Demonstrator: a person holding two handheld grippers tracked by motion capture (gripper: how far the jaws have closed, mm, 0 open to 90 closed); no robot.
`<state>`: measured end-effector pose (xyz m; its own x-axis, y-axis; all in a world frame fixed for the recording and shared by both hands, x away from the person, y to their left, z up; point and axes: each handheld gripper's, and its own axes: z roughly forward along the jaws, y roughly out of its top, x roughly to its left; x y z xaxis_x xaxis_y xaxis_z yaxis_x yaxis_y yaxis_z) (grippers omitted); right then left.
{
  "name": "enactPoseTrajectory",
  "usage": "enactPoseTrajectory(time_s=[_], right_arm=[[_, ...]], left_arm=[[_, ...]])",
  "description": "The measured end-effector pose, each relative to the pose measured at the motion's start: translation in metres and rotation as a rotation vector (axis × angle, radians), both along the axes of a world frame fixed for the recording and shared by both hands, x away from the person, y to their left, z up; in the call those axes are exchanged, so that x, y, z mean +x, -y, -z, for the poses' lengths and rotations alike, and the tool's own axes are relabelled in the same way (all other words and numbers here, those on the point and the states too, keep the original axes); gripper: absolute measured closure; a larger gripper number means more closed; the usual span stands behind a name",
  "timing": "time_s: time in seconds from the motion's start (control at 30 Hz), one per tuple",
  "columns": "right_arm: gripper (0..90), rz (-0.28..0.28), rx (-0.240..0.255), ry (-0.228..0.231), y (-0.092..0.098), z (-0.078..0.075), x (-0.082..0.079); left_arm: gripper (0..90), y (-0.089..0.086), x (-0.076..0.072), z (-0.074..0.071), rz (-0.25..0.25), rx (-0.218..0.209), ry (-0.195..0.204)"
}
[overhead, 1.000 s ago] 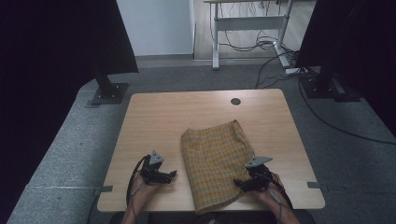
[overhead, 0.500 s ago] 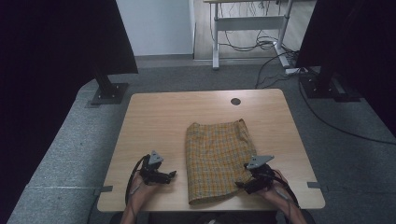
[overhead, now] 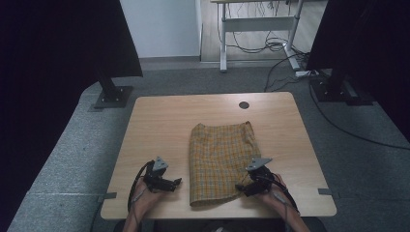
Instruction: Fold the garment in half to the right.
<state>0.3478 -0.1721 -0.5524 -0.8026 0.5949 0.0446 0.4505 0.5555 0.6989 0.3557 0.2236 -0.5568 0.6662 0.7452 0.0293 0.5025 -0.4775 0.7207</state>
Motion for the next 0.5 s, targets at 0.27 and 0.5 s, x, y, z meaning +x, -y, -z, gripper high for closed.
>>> enactPoseTrajectory(time_s=[0.27, 0.5], right_arm=[[14.0, 0.024, 0.0, -0.003, -0.015, -0.001, 0.022], [14.0, 0.02, -0.009, -0.015, -0.027, -0.003, 0.05]], left_arm=[[1.7, -0.006, 0.0, 0.0, 0.002, 0.004, -0.003], [1.8, -0.006, 0.001, 0.0, -0.006, 0.003, -0.003]])
